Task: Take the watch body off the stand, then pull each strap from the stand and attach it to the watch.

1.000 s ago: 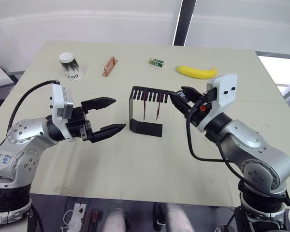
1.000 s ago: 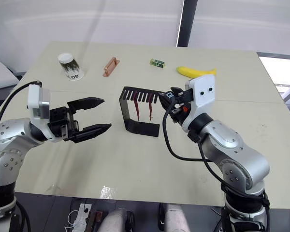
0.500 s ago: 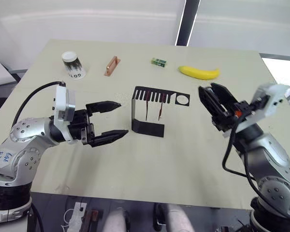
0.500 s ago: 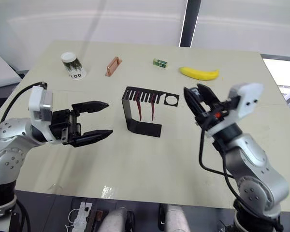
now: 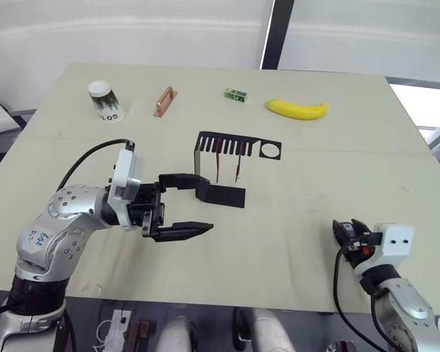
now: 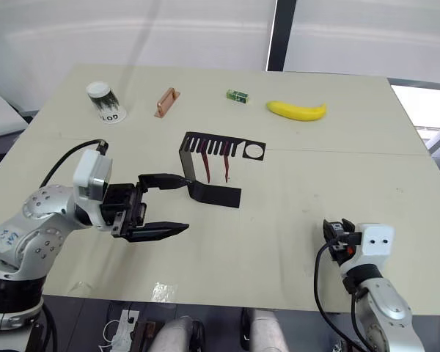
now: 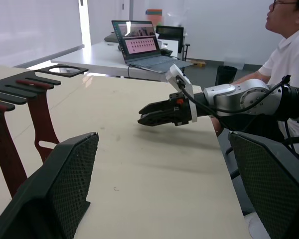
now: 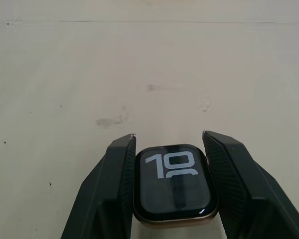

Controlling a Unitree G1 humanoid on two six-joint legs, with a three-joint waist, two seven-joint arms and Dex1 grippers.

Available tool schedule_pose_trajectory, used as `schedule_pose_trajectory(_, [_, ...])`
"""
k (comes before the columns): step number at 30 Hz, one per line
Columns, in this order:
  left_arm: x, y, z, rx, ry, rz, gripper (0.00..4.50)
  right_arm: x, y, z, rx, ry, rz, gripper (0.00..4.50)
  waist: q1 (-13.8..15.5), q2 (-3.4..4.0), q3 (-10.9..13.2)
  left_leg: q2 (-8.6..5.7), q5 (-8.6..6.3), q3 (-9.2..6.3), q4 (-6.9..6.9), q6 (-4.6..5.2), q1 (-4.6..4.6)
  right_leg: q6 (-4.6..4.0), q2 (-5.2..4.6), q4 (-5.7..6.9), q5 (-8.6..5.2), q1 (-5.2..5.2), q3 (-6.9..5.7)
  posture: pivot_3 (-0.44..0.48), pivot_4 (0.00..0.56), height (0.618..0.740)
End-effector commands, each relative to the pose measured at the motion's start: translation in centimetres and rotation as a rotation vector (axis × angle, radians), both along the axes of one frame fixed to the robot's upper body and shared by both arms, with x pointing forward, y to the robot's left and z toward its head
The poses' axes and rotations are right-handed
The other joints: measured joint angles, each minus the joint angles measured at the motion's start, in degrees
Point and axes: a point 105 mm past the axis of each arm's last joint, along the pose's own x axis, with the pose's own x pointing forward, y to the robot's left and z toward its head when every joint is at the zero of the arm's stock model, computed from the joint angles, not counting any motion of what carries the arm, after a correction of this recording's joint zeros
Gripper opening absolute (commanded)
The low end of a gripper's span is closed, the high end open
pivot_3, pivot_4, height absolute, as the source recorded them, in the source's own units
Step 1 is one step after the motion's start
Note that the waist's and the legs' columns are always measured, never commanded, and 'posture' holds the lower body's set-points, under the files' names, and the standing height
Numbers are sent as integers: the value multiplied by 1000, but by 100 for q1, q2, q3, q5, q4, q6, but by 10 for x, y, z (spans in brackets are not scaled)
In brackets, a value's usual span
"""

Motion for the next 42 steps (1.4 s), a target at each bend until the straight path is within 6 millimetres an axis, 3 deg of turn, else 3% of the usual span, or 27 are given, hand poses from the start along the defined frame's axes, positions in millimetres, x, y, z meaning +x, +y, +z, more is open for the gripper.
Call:
schedule_pose_trajectory(1, [-8,-3,0,22,-39,-31,4500,2,2,1,-23,-32,18,1602,13,0,0,0,0,-1,0,0,-1,0,-1,-1,0,0,0,0,150,740])
schedule_pose_trajectory(16, [-6,1,2,54,-23,-32,4500,18,6,-19,23,11,101,1602,3,-1,0,0,-1,-3,1,0,2,0,-2,2,0,3,-1,0,150,740])
schedule_pose_trajectory(17, [-6,1,2,55,-24,-33,4500,19,6,-20,22,12,103,2402,0,-1,0,0,-1,-3,1,0,2,0,-2,2,0,3,-1,0,150,740])
schedule_pose_trajectory(20, [-6,2,2,66,-26,-37,4500,20,1,-18,10,2,104,3532,-3,-2,-1,0,-1,-1,2,0,5,0,-1,3,0,6,0,0,150,740])
schedule_pose_trajectory(22, [-6,4,1,70,-21,-32,4500,20,0,-2,27,-66,131,4464,5,-2,-1,-1,-1,-1,2,0,6,0,-2,4,0,7,0,0,150,740])
schedule_pose_trajectory(27, [7,35,-6,105,22,113,4500,5,5,34,-20,-129,289,4464,3,9,5,-1,-2,-1,3,2,5,0,-2,6,0,4,1,0,150,740])
schedule_pose_trajectory(31, [12,72,-23,167,39,253,4500,-22,2,54,-100,-95,402,4464,15,15,7,2,-3,-5,3,3,5,-1,-1,3,-1,5,-4,0,150,740])
schedule_pose_trajectory(36, [24,119,-35,168,20,496,4500,-56,-40,67,-294,-98,366,4464,109,11,4,-1,-14,-4,3,16,2,0,-4,-8,-1,9,-8,0,150,740])
schedule_pose_trajectory(39, [28,162,-52,191,-2,694,4500,-77,-104,52,-407,0,190,4464,150,6,0,0,-36,-1,3,43,6,1,-3,-11,-1,12,-8,0,150,740])
schedule_pose_trajectory(42, [25,196,-69,229,-3,832,4500,-99,-150,42,-394,67,22,4464,155,6,0,0,-41,5,2,47,9,1,-4,-13,-1,10,-8,0,150,740])
